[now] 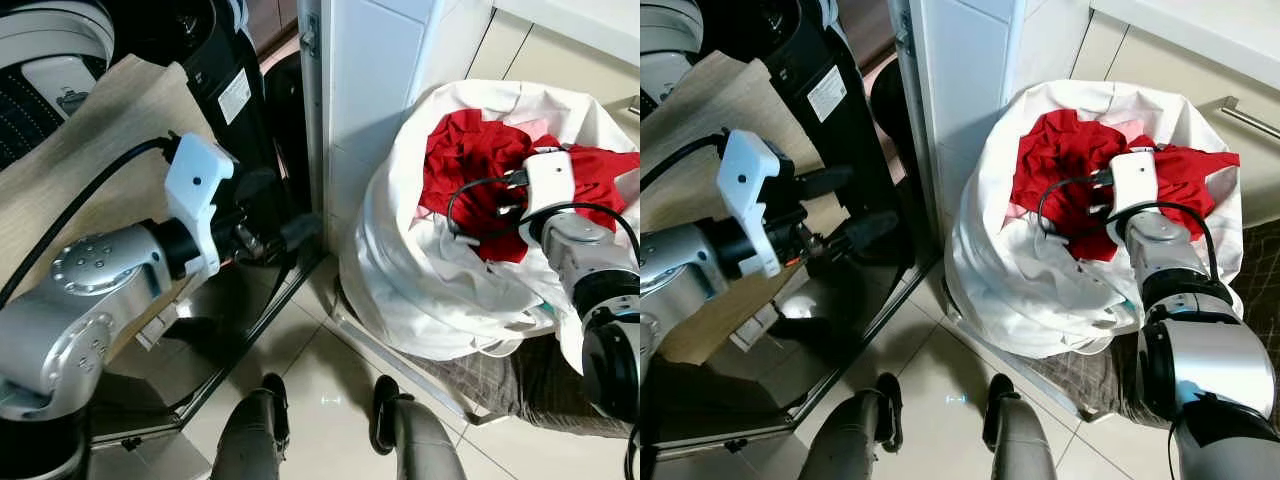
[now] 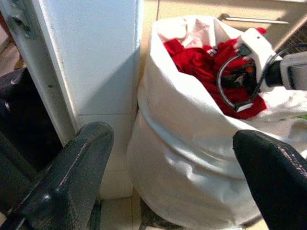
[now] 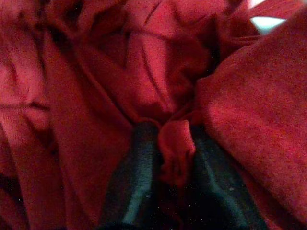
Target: Clothes washing
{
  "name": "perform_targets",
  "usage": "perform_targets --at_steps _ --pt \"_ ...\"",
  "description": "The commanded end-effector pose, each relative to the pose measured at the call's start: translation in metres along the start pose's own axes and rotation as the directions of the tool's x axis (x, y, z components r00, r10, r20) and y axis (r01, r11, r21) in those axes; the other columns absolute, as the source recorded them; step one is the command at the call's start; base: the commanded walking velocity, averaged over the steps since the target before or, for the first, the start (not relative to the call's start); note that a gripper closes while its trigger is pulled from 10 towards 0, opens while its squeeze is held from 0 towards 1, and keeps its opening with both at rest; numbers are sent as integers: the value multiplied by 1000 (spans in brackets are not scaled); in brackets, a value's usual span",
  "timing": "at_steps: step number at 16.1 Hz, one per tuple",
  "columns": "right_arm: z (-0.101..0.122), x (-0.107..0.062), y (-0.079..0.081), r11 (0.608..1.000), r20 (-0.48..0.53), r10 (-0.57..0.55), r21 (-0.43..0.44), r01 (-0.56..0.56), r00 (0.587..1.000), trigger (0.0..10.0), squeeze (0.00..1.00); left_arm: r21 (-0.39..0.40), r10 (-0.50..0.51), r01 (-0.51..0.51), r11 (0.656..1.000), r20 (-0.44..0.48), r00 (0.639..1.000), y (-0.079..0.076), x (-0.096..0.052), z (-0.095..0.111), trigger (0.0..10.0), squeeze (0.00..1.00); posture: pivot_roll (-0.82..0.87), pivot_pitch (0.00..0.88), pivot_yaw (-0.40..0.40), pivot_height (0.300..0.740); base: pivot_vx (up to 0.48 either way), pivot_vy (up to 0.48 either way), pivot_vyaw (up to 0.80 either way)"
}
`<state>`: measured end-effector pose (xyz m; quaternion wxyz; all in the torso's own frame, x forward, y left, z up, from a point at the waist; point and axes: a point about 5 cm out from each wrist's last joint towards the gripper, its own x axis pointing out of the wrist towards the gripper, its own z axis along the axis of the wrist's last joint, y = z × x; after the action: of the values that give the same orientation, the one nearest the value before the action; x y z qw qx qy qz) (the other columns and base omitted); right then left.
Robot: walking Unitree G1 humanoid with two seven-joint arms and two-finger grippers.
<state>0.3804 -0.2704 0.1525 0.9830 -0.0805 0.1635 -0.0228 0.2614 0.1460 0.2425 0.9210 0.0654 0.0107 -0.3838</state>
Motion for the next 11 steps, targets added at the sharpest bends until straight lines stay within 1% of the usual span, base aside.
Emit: perform_targets --at_steps 1,2,3,4,5,6,7,8,9,10,11 --pt "10 -1 -7 997 51 -22 71 18 998 0 0 1 34 -35 999 8 999 3 3 -2 10000 0 88 261 19 740 0 0 0" --pt "20 -2 -10 994 101 -18 110 7 995 0 0 -5 63 -63 998 13 998 5 9 -5 10000 0 43 235 22 740 0 0 0" --pt "28 -3 -12 990 146 -10 142 -11 989 0 0 -22 92 -91 996 19 996 6 15 -9 10000 0 14 229 16 740 0 0 0" --pt "36 -4 -14 980 199 -20 198 -20 980 0 0 -44 105 -104 994 27 994 6 19 -12 10000 0 -11 218 13 740 0 0 0" --pt "46 -6 -16 971 259 -25 234 -38 965 0 0 -59 112 -110 992 29 993 7 22 -16 10000 0 -51 201 18 740 0 0 0" --pt "57 -9 -16 967 320 -23 247 -61 947 0 0 -65 125 -123 990 28 992 9 25 -20 10000 0 -87 190 18 740 0 0 0" --pt "74 -15 -16 957 397 -27 274 -90 917 0 0 -66 136 -133 989 34 990 10 32 -23 10000 0 -112 183 19 740 0 0 0" --pt "82 -21 -14 956 436 -16 270 -114 900 0 0 -60 135 -132 989 48 990 10 36 -22 10000 0 -126 178 18 740 0 0 0" --pt "88 -27 -10 946 462 13 281 -160 887 0 0 -55 145 -141 988 70 987 11 41 -19 10000 0 -131 175 18 740 0 0 0" --pt "93 -34 -7 944 487 36 269 -190 872 0 0 -71 159 -153 986 88 983 12 44 -16 10000 0 -137 174 19 740 0 0 0" --pt "100 -44 -4 935 519 57 271 -227 853 0 0 -75 150 -143 987 98 984 10 48 -14 10000 0 -136 175 17 740 0 0 0"
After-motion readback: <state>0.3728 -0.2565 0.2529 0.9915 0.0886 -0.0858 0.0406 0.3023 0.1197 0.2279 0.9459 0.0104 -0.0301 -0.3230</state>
